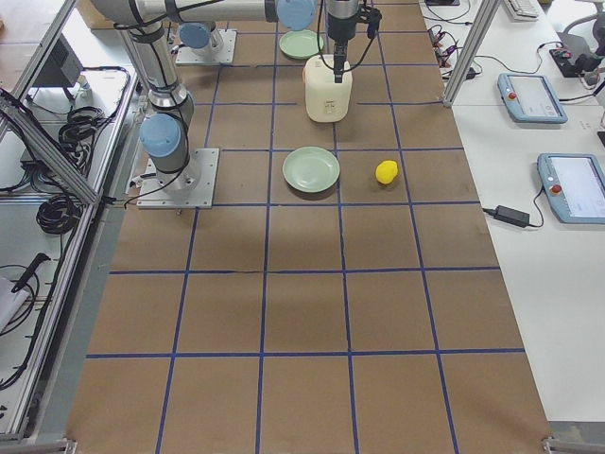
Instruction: Press rice cooker button
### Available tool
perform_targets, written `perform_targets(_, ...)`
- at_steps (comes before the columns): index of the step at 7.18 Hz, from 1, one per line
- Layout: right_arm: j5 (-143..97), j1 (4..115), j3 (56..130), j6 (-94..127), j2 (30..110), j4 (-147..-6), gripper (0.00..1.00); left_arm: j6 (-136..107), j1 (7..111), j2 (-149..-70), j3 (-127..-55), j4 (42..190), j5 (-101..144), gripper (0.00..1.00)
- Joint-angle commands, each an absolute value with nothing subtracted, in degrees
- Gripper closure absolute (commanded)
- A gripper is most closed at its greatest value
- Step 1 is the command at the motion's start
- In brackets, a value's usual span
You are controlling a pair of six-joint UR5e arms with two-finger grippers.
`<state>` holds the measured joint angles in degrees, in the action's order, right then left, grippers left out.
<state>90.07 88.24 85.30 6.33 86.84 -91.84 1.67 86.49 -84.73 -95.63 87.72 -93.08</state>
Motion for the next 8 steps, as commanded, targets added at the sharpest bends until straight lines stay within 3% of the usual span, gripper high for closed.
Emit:
perform_targets(1, 90.09, 88.24, 85.25, 6.33, 86.84, -91.85, 0.0, 1.67, 86.48, -84.81, -95.62, 87.71, -93.08, 0.0)
perform_targets(4, 90.0, 88.24, 85.25, 6.33, 86.75, -91.85, 0.01, 1.67, 86.48, -84.73, -95.62, 87.8, -93.08, 0.0)
perform_targets(5, 89.74, 88.24, 85.17, 6.33, 86.75, -91.85, 0.32, 1.67, 86.48, -84.73, -95.71, 87.72, -93.08, 0.0)
perform_targets(6, 89.04, 88.24, 85.17, 6.33, 86.75, -91.76, 0.83, 1.67, 86.48, -84.73, -95.63, 87.8, -93.08, 0.0)
perform_targets(7, 88.77, 88.24, 85.17, 4.41, 86.84, -91.58, 0.96, 1.67, 86.48, -84.73, -95.63, 87.8, -93.08, 0.0)
perform_targets(8, 88.77, 88.24, 85.17, -1.44, 86.84, -91.67, 0.96, 1.67, 86.48, -84.73, -95.71, 87.72, -93.08, 0.0)
